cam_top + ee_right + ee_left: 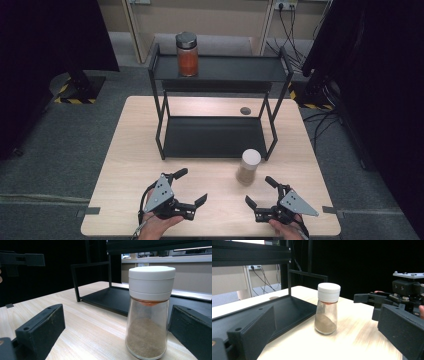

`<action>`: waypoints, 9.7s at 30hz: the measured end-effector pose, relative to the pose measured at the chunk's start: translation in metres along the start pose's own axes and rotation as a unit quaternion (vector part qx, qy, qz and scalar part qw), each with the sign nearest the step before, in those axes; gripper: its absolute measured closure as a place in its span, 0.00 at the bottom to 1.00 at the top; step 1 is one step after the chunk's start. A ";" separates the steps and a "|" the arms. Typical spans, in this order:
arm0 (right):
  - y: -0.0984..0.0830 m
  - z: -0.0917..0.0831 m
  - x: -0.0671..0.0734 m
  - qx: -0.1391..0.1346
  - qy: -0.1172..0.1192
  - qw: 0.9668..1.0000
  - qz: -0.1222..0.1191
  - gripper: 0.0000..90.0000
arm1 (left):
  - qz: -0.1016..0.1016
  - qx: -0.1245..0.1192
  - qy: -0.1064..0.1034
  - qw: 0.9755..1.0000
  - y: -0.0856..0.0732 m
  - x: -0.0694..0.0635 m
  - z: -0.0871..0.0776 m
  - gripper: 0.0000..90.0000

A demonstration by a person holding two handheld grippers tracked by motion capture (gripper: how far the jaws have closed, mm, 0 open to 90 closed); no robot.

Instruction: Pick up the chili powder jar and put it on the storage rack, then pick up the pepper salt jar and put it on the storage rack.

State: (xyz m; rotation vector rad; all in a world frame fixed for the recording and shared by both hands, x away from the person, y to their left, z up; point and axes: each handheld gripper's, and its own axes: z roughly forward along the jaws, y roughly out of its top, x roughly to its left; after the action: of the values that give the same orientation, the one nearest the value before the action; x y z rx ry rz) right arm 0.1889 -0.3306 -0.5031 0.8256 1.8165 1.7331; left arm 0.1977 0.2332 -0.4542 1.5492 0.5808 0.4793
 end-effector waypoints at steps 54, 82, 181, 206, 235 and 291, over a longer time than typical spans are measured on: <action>0.002 0.003 0.002 -0.008 -0.017 1.000 -0.003 0.01 | -0.004 0.013 0.017 1.000 -0.047 -0.002 -0.011 0.01; 0.015 0.040 -0.005 0.016 -0.056 0.998 -0.014 0.06 | -0.006 0.009 0.027 1.000 -0.053 -0.002 -0.012 0.01; 0.176 0.094 -0.005 0.015 0.002 0.999 -0.031 0.39 | -0.013 0.018 0.027 0.999 -0.057 0.000 -0.010 0.01; 0.229 0.111 -0.011 0.010 0.007 1.000 -0.026 0.39 | -0.013 0.018 0.029 0.999 -0.057 0.000 -0.011 0.01; 0.289 0.141 -0.012 0.003 0.006 1.000 -0.029 0.39 | -0.014 0.019 0.028 0.999 -0.058 0.001 -0.011 0.01; 0.348 0.230 -0.022 0.001 -0.089 0.996 -0.015 0.38 | -0.018 0.018 0.026 0.999 -0.058 0.002 -0.011 0.01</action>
State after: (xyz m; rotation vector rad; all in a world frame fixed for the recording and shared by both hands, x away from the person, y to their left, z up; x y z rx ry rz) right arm 0.3993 -0.1830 -0.1739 0.9188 1.7043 1.5846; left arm 0.1880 0.2440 -0.5117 1.5627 0.6585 0.4850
